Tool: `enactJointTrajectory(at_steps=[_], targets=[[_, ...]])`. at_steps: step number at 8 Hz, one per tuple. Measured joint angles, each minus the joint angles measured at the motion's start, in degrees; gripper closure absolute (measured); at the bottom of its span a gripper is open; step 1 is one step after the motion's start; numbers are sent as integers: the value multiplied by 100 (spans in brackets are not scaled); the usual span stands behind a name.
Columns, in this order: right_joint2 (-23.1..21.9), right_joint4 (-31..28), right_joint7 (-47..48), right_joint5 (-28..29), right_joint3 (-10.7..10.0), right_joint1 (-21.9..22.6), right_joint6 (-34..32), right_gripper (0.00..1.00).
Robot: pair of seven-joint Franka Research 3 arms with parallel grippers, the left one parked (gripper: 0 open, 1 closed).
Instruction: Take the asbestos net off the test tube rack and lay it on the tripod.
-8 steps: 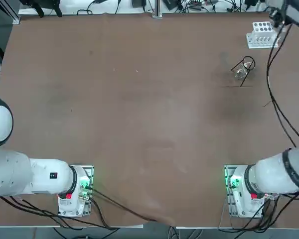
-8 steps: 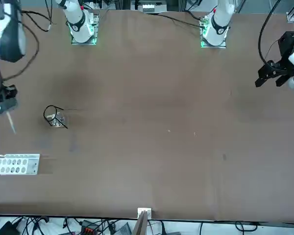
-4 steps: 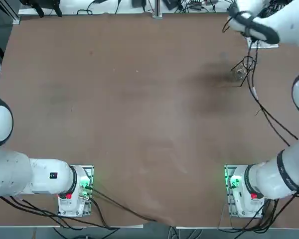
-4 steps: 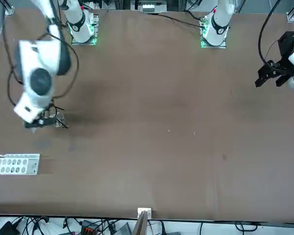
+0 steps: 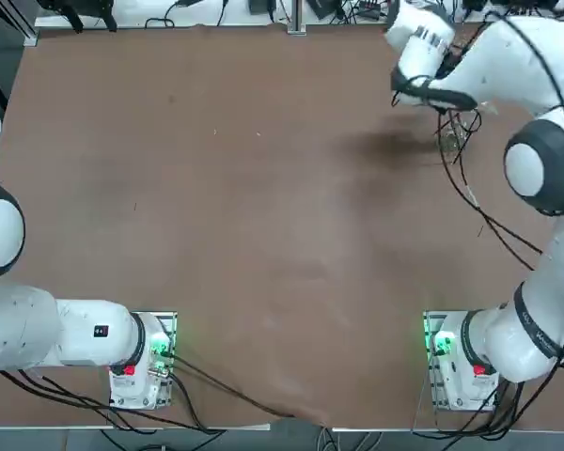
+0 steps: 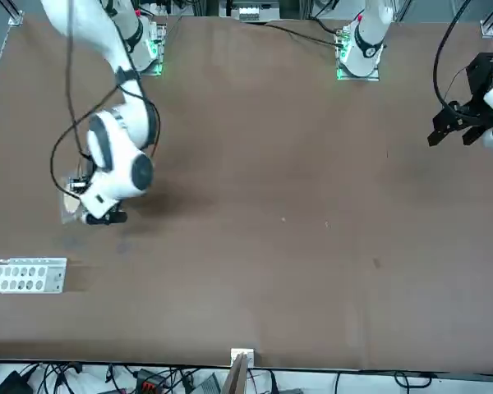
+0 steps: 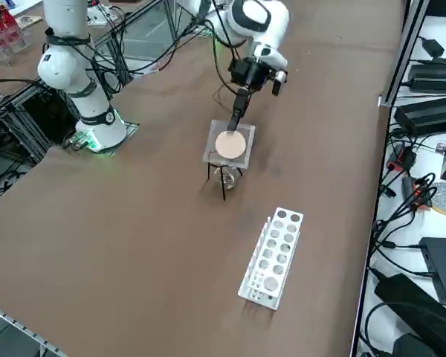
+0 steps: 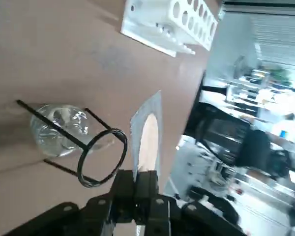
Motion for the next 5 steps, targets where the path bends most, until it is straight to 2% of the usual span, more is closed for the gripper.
enactJointTrajectory(at_steps=[2, 5], targets=[[297, 18, 551, -153, -4, 103, -583, 98], [672, 157, 1284, -166, -9, 298, -811, 98]])
